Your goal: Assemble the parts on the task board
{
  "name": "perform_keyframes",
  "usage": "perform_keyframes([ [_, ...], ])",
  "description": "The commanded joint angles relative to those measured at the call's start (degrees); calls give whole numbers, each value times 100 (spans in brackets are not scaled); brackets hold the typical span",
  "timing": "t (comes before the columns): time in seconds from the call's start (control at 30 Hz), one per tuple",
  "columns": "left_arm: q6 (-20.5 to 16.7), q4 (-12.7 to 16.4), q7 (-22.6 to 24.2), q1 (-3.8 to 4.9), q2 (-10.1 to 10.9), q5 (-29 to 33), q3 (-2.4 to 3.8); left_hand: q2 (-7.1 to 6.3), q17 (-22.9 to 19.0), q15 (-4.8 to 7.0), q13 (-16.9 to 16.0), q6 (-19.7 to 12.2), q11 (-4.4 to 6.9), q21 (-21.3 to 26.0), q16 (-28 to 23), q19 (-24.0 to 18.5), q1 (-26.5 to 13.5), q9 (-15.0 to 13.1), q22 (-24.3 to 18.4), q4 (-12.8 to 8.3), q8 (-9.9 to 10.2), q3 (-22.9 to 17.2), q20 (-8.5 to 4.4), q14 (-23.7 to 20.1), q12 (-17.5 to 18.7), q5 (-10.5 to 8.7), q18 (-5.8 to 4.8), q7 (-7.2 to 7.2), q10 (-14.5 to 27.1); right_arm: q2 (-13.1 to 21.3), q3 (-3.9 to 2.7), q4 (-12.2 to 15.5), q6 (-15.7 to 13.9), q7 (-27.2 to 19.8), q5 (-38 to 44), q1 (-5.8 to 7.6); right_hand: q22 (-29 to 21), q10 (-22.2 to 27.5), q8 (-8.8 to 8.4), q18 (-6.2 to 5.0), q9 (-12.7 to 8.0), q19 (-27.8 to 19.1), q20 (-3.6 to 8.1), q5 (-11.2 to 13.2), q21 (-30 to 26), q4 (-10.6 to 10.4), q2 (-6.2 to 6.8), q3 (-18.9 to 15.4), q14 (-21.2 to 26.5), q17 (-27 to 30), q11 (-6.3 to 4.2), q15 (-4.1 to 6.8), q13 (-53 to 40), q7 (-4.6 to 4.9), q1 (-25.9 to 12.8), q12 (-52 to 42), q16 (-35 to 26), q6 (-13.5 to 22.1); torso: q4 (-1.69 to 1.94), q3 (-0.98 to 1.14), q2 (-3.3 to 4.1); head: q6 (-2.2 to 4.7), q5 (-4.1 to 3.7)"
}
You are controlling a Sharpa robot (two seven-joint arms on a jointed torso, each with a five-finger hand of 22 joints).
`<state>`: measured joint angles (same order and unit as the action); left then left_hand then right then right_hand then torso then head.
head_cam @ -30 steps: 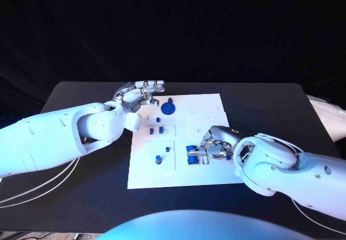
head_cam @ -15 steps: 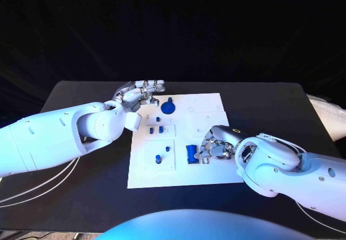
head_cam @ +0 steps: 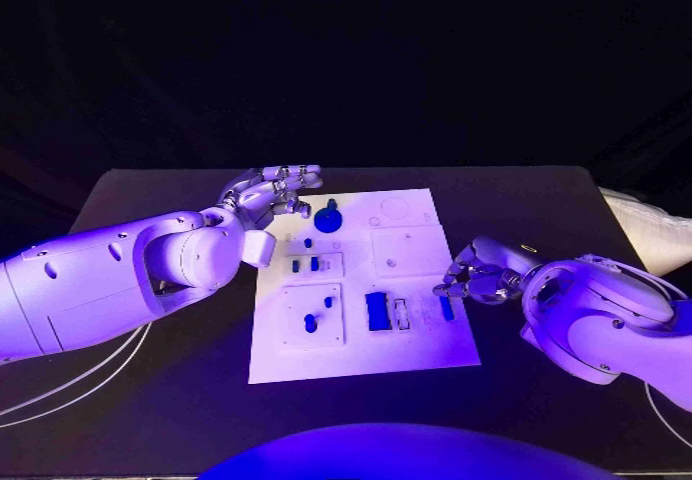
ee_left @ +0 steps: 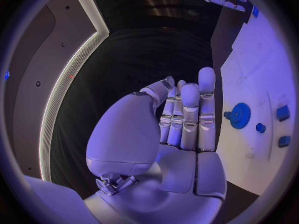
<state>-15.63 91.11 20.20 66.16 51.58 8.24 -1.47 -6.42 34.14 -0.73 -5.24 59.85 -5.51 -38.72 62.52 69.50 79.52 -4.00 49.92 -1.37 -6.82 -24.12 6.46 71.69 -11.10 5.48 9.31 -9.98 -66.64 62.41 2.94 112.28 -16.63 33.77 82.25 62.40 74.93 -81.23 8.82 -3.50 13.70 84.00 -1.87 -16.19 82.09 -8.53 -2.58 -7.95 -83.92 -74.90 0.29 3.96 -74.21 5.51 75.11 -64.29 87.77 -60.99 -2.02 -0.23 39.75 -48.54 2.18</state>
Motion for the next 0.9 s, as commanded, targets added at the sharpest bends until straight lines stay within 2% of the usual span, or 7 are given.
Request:
perform_keyframes([
  [0.03, 104, 14, 23, 0, -6, -32, 3, 23, -5, 9, -6, -27, 1, 21, -35, -48, 28, 7, -3, -24, -36, 12, -8, -47, -38, 12, 92, 2, 36, 35, 12, -37, 263, -15, 298, -37, 27, -3, -23, 42, -7, 75, -52, -31, -10, 7, -27, 34, -537, -1171, 32, -51, 24, -10, 41, 27, 26, 9, -13, 9, 1, 6, -26],
  [0.17, 112, 12, 21, 0, -9, -33, 3, 23, -5, 9, -6, -27, 1, 21, -35, -48, 28, 7, -3, -24, -36, 12, -8, -47, -38, 12, 92, 2, 36, 25, 22, -119, 342, 10, 521, -116, 14, 17, -17, 39, -11, 70, -54, -39, -18, 3, -26, 38, -533, -1154, 30, -51, 58, -14, 38, 85, 15, -23, 6, 7, 5, 6, -48],
  [0.33, 114, 6, 19, 0, -7, -34, 3, 26, -21, 6, -5, -34, -1, 40, -42, -57, 30, 7, -16, -28, -36, 15, -6, -59, -44, 13, 93, -1, 46, -46, 29, -219, 451, 24, 634, -197, 4, 23, 4, 35, -11, 63, -55, -43, -25, -15, -10, 34, -531, -1146, 17, -43, 66, -35, 15, 106, 10, -108, 14, 4, 3, -1, -54],
  [0.47, 115, 2, 15, 0, -3, -35, 3, 26, -21, 6, -5, -34, -1, 40, -42, -57, 30, 7, -16, -28, -36, 15, -6, -59, -44, 13, 93, -1, 46, -136, 32, -286, 528, 28, 683, -264, 6, 21, 5, 35, -12, 63, -54, -40, -25, -22, 4, 26, -530, -1144, 14, -41, 64, -38, 2, 105, 8, -123, 11, 2, 8, -8, -42],
  [0.73, 122, 0, 11, -1, -1, -37, 2, 26, -21, 6, -5, -34, -1, 40, -42, -57, 30, 7, -16, -28, -36, 15, -6, -59, -44, 13, 93, -1, 46, -267, 33, -410, 658, 42, 878, -313, 1, 24, 0, 33, -18, 59, -45, -33, -29, 24, 12, 66, -529, -1140, -6, -26, 72, -59, 84, 125, 5, -157, 10, 0, 4, -24, -36],
  [0.8, 125, 0, 9, -1, -1, -37, 2, 26, -21, 6, -5, -34, -1, 40, -42, -57, 30, 7, -16, -28, -36, 15, -6, -59, -44, 13, 93, -1, 46, -294, 33, -436, 743, 47, 980, -318, 3, 29, -8, 33, -25, 58, -33, 74, -29, 96, 2, 132, -530, -1143, -19, -12, 75, -69, 201, 138, 7, -182, 13, 0, 1, -28, -33],
  [0.9, 134, -1, 4, -1, 1, -38, 2, 26, -21, 6, -5, -34, -1, 40, -42, -57, 30, 7, -16, -28, -36, 15, -6, -59, -44, 13, 93, -1, 46, -330, 33, -462, 934, 55, 1213, -327, 19, 35, -30, 37, -41, 62, -12, 526, -23, 253, -25, 308, -532, -1156, -35, 8, 77, -82, 443, 157, 13, -219, 17, 0, 1, -39, -22],
])
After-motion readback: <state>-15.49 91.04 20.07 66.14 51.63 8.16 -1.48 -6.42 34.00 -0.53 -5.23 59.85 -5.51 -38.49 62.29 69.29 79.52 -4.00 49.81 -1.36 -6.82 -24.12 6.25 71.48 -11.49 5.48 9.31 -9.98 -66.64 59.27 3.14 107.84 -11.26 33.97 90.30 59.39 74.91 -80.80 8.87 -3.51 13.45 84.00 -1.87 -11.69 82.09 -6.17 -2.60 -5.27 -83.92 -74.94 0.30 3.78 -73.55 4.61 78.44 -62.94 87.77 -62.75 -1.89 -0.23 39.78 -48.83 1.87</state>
